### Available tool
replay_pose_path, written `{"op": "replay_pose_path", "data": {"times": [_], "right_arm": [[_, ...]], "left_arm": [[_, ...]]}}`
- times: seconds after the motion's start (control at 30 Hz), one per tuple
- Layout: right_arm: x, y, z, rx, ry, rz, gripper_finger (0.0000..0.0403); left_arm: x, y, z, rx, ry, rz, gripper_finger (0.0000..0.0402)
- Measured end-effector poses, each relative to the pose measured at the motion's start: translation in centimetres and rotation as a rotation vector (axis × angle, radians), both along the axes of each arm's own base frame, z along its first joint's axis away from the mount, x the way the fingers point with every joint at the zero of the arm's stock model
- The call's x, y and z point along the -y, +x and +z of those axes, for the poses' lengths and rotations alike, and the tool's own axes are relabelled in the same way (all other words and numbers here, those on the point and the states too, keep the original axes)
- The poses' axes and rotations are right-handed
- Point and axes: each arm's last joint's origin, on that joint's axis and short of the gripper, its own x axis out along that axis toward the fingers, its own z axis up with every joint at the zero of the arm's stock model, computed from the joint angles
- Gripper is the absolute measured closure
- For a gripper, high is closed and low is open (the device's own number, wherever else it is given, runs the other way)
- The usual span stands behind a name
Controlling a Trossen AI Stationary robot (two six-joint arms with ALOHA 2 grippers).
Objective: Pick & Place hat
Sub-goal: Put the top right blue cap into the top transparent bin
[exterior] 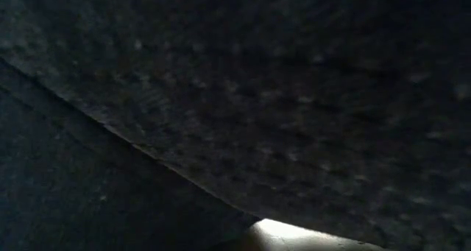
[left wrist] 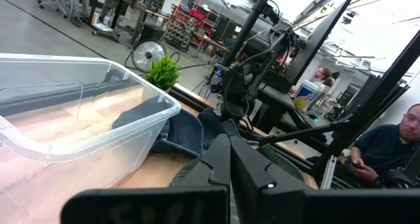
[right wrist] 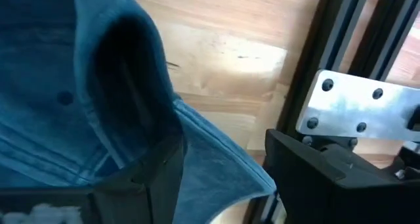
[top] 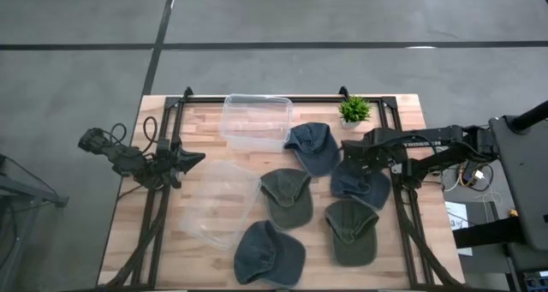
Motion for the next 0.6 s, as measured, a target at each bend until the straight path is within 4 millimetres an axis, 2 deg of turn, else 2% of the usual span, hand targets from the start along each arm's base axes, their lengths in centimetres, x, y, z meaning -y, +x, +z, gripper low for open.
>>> {"op": "replay_pose_path", "data": {"times": [0.4,0.6], "right_arm": [[0.3,0.33,-0.34,0.064,0.064,0.066,0.0195],[0.29,0.32,-0.38,0.063,0.068,0.069,0.0223]], "left_arm": [[0.0,0.0,0.0,0.0,0.0,0.0,0.0399],[0.0,0.0,0.0,0.0,0.001,0.0,0.0399]]}}
